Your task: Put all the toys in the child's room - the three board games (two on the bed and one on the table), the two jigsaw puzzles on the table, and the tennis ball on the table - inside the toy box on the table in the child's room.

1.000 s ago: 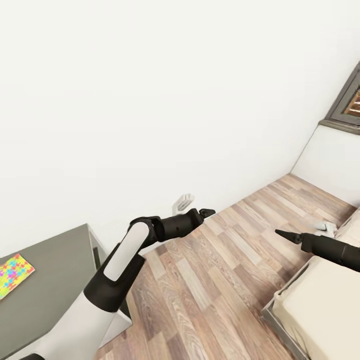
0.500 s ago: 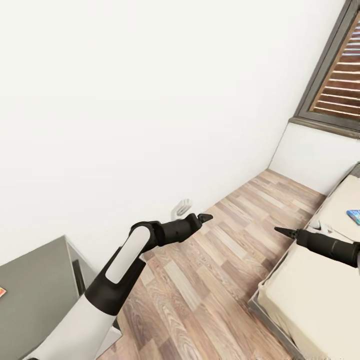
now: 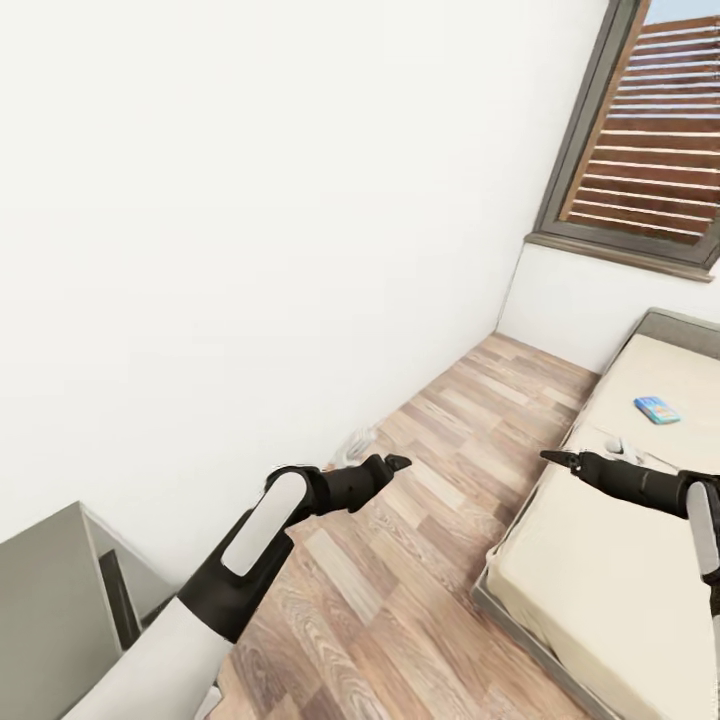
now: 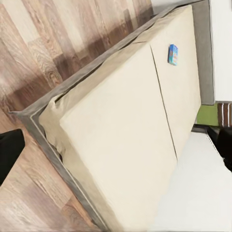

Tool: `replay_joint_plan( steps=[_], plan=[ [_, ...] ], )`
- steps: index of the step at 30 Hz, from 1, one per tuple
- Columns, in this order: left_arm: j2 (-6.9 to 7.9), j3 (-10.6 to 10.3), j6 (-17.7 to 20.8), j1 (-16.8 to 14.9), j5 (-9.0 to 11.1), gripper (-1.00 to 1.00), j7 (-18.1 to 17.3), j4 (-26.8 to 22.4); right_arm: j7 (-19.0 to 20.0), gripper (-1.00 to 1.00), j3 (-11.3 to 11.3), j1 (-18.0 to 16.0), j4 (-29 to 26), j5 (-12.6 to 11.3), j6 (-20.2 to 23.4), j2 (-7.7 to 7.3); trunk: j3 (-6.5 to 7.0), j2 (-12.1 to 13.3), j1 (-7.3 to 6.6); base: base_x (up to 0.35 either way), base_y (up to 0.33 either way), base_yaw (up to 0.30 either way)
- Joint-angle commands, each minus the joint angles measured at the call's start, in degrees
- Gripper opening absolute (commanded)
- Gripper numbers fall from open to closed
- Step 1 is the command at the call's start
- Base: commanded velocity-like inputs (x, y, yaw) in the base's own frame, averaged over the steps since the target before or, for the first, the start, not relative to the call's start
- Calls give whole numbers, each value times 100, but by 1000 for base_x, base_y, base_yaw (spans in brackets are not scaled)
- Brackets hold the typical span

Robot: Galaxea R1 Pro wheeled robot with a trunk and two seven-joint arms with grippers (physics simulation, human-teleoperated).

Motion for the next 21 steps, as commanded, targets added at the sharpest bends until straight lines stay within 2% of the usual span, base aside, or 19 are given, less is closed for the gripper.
replay_joint_plan(
  steps=[1,2,4,9,21],
  plan=[
    [24,0,-30,36,51,100,55,59,-29,100,78,-25,33,6,47,5,-5,-12,3,0,0,-253],
    [24,0,-30,36,51,100,55,59,-29,100,78,-25,33,6,47,5,0,-12,3,0,0,-253],
    [83,1,-98,137,13,100,48,153,-41,100,251,-50,78,120,47,14,10,-12,3,0,0,-253],
    [174,5,-257,303,-76,100,8,237,-49,100,459,-67,111,247,47,23,32,-12,3,0,0,-219],
    [413,3,-555,542,-283,100,-199,368,-16,100,641,-31,158,348,47,33,51,-12,3,0,0,-81]
  ],
)
